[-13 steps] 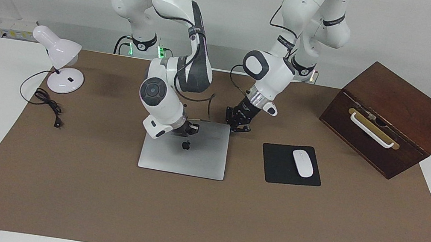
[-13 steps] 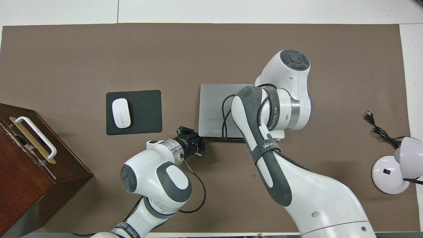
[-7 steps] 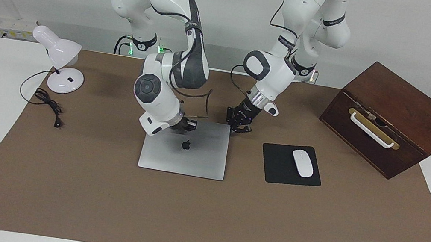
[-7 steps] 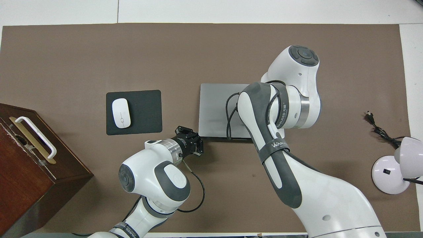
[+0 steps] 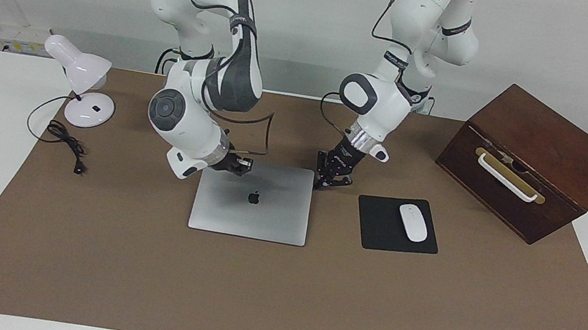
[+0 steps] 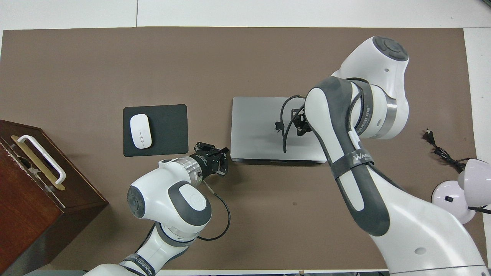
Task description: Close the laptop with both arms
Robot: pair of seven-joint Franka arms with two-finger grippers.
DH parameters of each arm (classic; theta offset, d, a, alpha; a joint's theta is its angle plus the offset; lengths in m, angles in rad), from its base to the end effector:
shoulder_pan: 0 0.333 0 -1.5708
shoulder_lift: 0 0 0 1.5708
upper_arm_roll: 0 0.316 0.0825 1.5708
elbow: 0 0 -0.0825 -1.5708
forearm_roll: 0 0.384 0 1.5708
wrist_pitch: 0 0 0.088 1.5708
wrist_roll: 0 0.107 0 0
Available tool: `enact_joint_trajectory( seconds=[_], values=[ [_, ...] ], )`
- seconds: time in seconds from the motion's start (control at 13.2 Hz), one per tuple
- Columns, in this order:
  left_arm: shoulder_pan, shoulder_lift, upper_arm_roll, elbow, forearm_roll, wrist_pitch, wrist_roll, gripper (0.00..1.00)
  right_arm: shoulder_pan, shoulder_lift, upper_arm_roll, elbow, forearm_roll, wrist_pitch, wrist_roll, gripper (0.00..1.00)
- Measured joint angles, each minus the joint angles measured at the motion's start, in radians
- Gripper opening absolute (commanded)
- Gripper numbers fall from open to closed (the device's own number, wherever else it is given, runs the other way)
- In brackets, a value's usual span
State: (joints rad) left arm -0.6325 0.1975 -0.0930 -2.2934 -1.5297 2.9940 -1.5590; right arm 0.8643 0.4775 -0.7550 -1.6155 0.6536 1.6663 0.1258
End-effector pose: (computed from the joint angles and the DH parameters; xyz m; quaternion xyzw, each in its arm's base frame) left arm 0.4328 -0.2887 0.2775 0.3770 0.8669 -0.1782 0.2730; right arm 0.6106 0.1869 0.3911 -0.9753 0.0812 0.1531 0.1368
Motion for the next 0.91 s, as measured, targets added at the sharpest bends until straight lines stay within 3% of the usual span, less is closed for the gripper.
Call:
enact_joint_trajectory(
  seconds=[0.46,0.91],
  values=[
    [0.081,-0.043,0.005,-0.002,0.000,-0.063,0.042,0.00,-0.253,-0.084,0.192,0.101,-0.166,-0.084,-0.001,0.00],
    [0.241,-0.068,0.010,0.017,0.000,-0.153,0.225,0.00,-0.600,-0.194,0.533,0.142,-0.451,-0.071,-0.027,0.00]
  ],
)
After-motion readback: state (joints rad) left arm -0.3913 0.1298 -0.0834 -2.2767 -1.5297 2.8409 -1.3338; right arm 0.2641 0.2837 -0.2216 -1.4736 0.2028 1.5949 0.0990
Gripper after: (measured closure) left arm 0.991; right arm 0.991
